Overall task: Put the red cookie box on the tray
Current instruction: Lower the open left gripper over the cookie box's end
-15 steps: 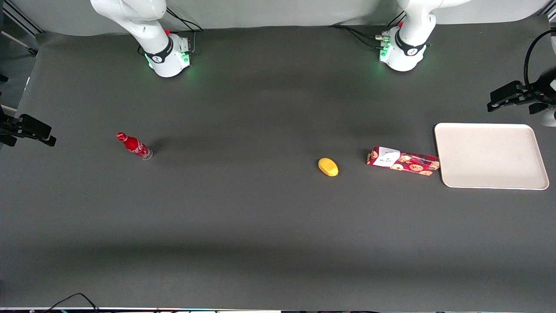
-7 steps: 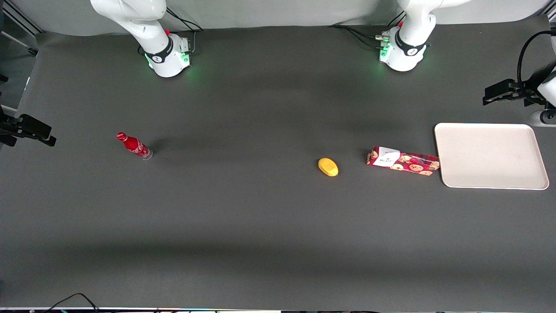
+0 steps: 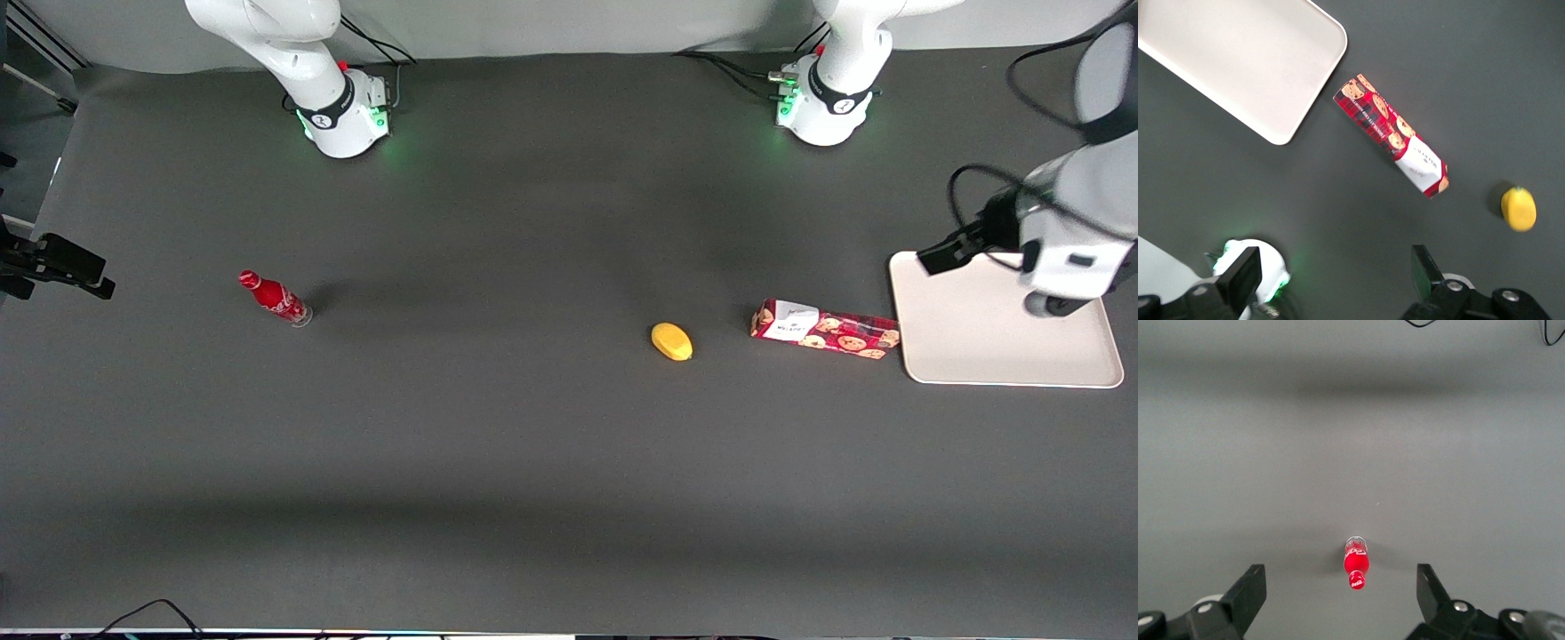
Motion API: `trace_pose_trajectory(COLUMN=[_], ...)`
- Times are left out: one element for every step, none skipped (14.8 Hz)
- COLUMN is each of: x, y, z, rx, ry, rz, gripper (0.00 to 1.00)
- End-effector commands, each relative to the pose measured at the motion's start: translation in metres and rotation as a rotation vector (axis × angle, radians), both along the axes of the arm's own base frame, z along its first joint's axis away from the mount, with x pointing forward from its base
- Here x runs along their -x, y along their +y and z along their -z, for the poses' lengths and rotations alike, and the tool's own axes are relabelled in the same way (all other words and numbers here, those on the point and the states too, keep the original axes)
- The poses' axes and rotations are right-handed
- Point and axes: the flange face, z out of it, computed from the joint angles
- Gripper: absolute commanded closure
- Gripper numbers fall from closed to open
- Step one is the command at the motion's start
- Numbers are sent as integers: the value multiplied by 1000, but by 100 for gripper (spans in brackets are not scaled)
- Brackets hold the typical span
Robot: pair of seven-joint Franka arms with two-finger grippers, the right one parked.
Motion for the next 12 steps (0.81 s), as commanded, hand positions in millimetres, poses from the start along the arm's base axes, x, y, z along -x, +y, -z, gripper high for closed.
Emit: trace_pose_trajectory(x=[11,15,17,20,22,23,26,28,27,26,28,30], y=[1,2,2,0,-1,-2,-3,-3,-3,-4,-4,-4], z=[85,110,132,154,172,193,209,221,234,245,257,265], rx=[-34,-33,-32,-31,-27,-20,-15,-7,2,8,11,16], ry=[-17,-29,-47,-80,-118,-131,-148,-177,-205,-214,-215,-239], rz=[-137,-141,-152,-173,-195,-196,-200,-203,-207,-209,-213,-216], gripper=[0,0,0,0,0,0,0,0,0,0,0,0])
